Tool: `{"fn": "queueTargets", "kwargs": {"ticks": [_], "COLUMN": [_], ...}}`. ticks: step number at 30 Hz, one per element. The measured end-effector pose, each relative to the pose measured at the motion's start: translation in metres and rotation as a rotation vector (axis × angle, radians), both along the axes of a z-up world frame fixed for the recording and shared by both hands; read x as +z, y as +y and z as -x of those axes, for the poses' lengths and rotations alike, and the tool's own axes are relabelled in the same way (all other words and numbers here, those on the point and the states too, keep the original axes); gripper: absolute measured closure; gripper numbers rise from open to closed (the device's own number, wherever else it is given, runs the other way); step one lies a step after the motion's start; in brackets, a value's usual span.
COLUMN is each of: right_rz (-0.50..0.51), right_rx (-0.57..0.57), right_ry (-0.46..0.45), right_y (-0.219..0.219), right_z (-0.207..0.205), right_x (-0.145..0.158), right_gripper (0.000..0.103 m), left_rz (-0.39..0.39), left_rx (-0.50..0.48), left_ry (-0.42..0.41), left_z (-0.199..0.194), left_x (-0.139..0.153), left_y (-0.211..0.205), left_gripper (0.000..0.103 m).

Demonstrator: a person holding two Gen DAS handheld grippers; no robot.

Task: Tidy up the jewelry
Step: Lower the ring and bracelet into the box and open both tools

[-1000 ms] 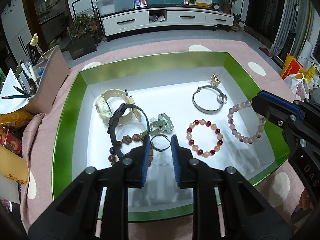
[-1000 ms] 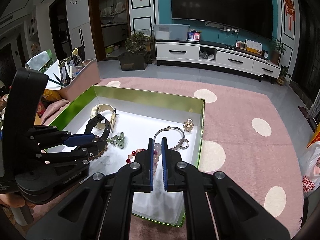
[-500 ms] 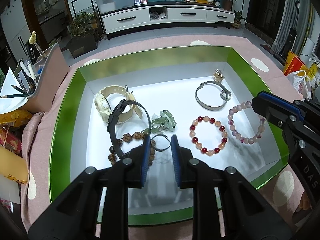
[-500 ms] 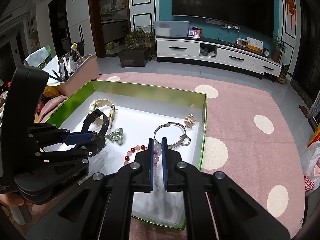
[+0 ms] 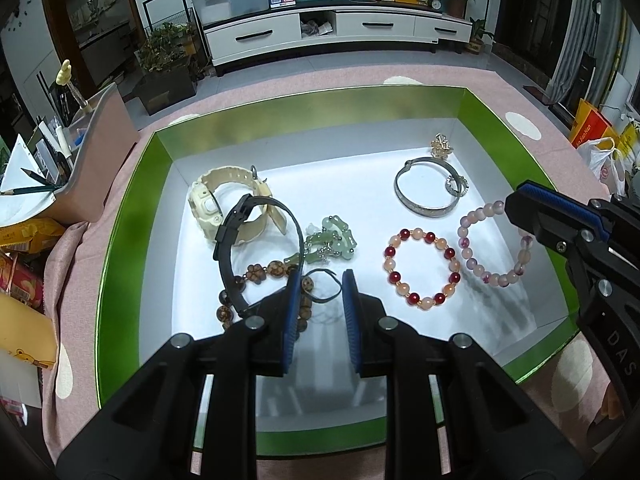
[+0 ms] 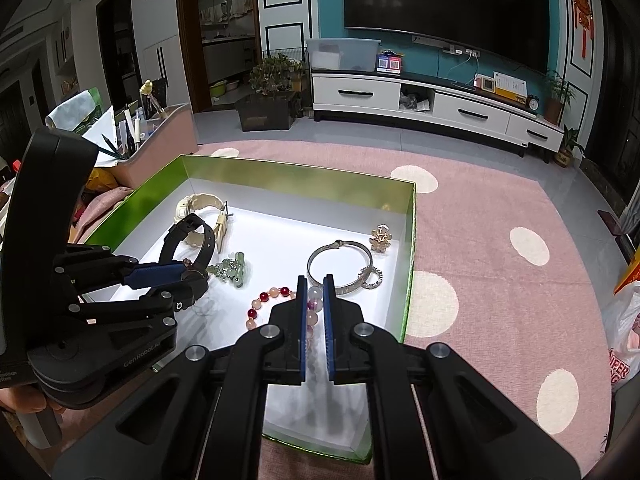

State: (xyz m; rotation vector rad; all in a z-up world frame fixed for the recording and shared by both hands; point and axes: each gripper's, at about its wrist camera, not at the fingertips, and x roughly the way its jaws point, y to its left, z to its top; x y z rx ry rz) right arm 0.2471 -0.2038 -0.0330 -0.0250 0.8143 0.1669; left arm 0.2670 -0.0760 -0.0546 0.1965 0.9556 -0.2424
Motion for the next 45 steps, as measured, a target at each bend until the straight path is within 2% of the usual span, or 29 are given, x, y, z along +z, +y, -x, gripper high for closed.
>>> {"fn": "queueTargets", "kwargs": {"ticks": [45], "right_rz": [0.001], "right_rx": [-0.008], "right_ry": [0.018], "right_y": [0.0001], "right_z": [-0.0021], "right_x": [-0.0048], "right_gripper": [0.096], "left_rz": [-0.007], "left_rx": [0.003], "left_ry": [0.008], "left_z": [-0.0023], "left_x": [-0.0022], "left_y": [0.0001], "left_gripper": [0.082]}}
